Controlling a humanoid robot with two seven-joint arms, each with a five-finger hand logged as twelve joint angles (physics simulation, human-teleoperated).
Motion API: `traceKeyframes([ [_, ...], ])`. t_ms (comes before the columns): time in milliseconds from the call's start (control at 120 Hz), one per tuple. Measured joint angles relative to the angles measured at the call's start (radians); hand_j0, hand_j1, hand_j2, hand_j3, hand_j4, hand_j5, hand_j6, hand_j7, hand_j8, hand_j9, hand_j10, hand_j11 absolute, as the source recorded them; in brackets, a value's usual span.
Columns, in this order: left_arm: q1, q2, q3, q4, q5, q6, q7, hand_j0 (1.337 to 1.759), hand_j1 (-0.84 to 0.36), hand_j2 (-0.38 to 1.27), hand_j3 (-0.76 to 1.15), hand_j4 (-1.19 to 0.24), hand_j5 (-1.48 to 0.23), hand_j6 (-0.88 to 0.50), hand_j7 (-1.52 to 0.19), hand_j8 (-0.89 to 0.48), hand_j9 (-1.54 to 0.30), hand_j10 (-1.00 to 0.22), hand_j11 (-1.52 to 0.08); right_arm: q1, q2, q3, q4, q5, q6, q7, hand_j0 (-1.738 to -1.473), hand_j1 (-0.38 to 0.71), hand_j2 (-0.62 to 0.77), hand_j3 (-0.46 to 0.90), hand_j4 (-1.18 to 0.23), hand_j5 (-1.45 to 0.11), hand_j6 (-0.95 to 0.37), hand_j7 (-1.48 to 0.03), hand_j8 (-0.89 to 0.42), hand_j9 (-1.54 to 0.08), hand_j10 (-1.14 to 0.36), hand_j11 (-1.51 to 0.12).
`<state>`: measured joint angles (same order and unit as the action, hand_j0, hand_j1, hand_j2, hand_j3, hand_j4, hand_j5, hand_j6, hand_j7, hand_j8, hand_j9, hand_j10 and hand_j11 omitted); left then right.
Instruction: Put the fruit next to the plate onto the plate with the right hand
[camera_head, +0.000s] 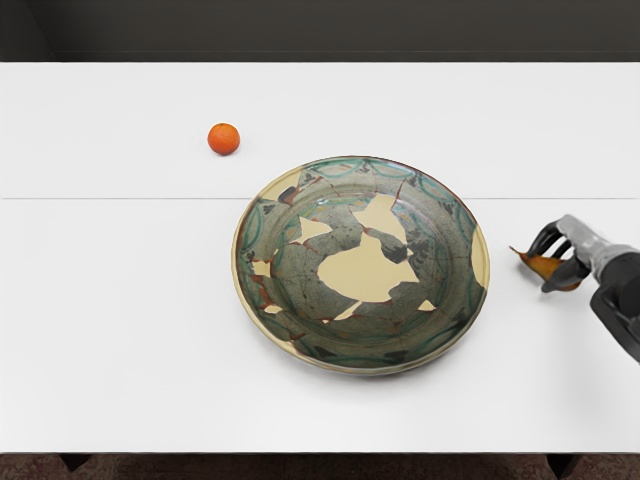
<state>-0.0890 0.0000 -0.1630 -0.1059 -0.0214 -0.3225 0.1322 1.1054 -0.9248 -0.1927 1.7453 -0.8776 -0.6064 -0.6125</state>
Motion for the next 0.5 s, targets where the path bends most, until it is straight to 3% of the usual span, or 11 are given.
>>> traceKeyframes([
  [500, 0.003, 0.0, -0.002, 0.0, -0.001, -0.001, 0.0, 1.658, 0.35, 0.0, 0.0, 0.0, 0.0, 0.0, 0.0, 0.0, 0.0, 0.0, 0.0, 0.101, -0.01, 0.008, 0.0, 0.039, 0.0, 0.0, -1.655, 0.32, 0.26, 0.0, -0.71, -1.06, -0.37, -0.98, -0.38, -1.0, -0.5, -1.0],
])
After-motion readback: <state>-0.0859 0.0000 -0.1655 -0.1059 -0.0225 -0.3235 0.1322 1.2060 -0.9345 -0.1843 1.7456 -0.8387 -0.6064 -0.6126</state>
